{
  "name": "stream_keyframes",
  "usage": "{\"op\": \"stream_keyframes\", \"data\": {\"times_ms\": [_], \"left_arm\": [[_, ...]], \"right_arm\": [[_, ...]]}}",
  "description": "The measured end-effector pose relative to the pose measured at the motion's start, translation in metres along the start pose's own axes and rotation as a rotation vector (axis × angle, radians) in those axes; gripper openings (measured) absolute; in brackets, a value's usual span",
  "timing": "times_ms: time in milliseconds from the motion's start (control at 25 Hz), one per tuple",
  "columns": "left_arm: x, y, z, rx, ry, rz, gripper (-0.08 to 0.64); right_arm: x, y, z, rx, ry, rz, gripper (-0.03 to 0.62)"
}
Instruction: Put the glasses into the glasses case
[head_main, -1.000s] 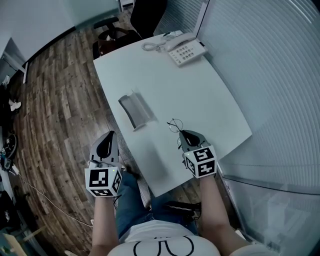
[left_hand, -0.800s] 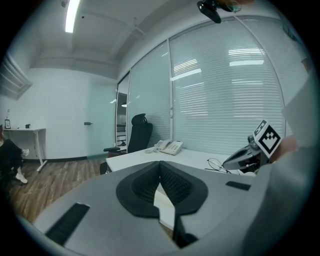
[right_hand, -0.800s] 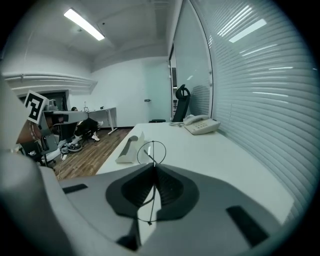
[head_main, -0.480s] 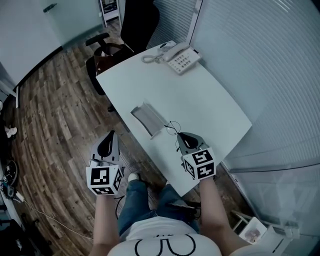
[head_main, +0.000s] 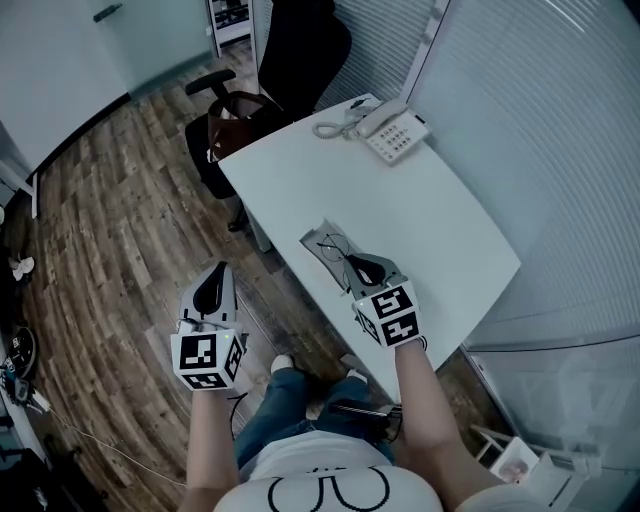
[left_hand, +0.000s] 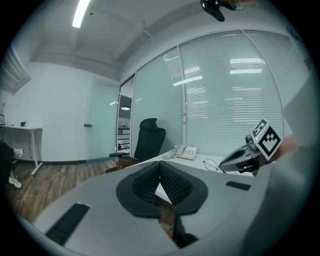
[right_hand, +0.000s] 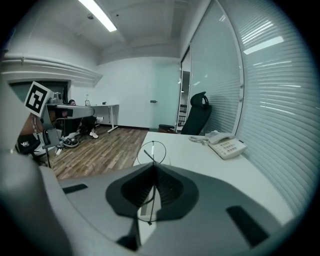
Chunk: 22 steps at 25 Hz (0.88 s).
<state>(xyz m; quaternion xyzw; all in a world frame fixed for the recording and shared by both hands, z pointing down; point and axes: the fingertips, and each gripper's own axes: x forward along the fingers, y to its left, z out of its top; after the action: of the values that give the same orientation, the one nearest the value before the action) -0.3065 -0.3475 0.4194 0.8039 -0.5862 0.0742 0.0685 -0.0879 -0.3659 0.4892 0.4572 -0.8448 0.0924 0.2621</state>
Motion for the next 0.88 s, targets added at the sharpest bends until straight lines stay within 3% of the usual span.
{"op": "stream_keyframes", "data": {"times_ms": [520, 880], "left_arm": [[0.023, 0.032, -0.026, -0.024, 0.055, 0.028, 0.017], [0.028, 0.045, -0.037, -0.027, 0.081, 0.037, 0.017]], "right_arm": [[0.073, -0.007, -0.027, -0.107, 0.181, 0.016, 0.02], [0.092, -0.008, -0.043, -0.254, 0.293, -0.089, 0.02]]}}
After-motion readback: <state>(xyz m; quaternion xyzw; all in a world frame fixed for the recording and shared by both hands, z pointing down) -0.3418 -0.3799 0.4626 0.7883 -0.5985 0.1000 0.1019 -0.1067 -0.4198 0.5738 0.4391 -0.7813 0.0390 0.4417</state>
